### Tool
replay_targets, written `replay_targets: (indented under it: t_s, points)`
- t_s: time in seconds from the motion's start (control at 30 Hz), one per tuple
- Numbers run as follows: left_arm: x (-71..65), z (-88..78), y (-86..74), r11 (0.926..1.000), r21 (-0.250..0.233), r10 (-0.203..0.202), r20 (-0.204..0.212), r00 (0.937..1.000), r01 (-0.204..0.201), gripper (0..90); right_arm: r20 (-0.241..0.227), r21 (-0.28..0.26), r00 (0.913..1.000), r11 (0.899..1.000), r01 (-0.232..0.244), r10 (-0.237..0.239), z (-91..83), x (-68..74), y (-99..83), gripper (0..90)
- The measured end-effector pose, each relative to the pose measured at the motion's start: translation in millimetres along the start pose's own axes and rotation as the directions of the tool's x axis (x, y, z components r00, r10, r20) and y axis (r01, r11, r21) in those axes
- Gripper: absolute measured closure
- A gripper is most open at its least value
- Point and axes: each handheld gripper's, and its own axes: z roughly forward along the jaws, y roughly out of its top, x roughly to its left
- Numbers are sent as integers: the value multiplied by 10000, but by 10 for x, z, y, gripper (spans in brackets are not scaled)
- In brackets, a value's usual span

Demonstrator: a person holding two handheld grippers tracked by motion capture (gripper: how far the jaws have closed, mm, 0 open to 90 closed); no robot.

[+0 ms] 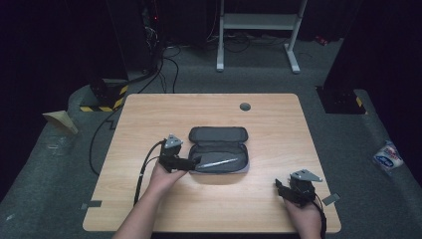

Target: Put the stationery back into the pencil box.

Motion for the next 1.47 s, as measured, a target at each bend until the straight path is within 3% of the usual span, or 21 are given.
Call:
replay_targets:
  t_s: [0.3, 0.53, 0.7, 0.8, 0.83, 0.87, 0.9, 0.97, 1.03, 1.3, 1.47]
  points:
    - [305, -260, -348, 9991, 344, -234, -733, 9970, 260, 0, 14, -11, 10000, 10000, 50, -50, -1, 3, 0, 361]
    - [530, -504, -771, 9933, 964, -490, -1495, 9876, 639, 1, 6, -36, 10000, 10000, 46, -46, 0, 3, 0, 361]
    - [437, -692, -1008, 9900, 1366, -45, -2236, 9747, 359, 38, 17, -17, 10000, 10000, 51, -51, -1, 3, 0, 361]
    - [351, -749, -1100, 9936, 1060, -126, -2344, 9721, 384, 42, 29, -28, 10000, 10000, 93, -93, -1, 4, 0, 361]
    - [308, -752, -1110, 9933, 1099, -57, -2678, 9635, 364, 66, 33, -31, 9999, 9999, 96, -96, -1, 4, -1, 361]
    - [269, -748, -1115, 9933, 1096, -52, -2833, 9590, 378, 103, 36, -29, 9999, 10000, 95, -95, -1, 5, -1, 361]
    - [257, -744, -1113, 9939, 1077, 74, -2844, 9587, 242, 114, 43, -31, 9999, 10000, 92, -92, -2, 6, -1, 361]
    - [265, -743, -1111, 9937, 1080, 7, -2665, 9638, 291, 129, 63, -30, 10000, 10000, 34, -34, -5, 9, -5, 361]
    - [271, -751, -1115, 9943, 988, -121, -2672, 9636, 399, 150, 81, -46, 9999, 10000, 69, -68, -9, 10, -10, 361]
    - [307, -762, -1114, 9948, 972, -58, -2506, 9681, 311, 157, 127, -73, 9999, 10000, 65, -64, -15, 23, -16, 361]
    - [311, -758, -1112, 9947, 1001, 7, -2517, 9678, 253, 164, 130, -76, 9999, 9999, 74, -73, -15, 23, -16, 361]
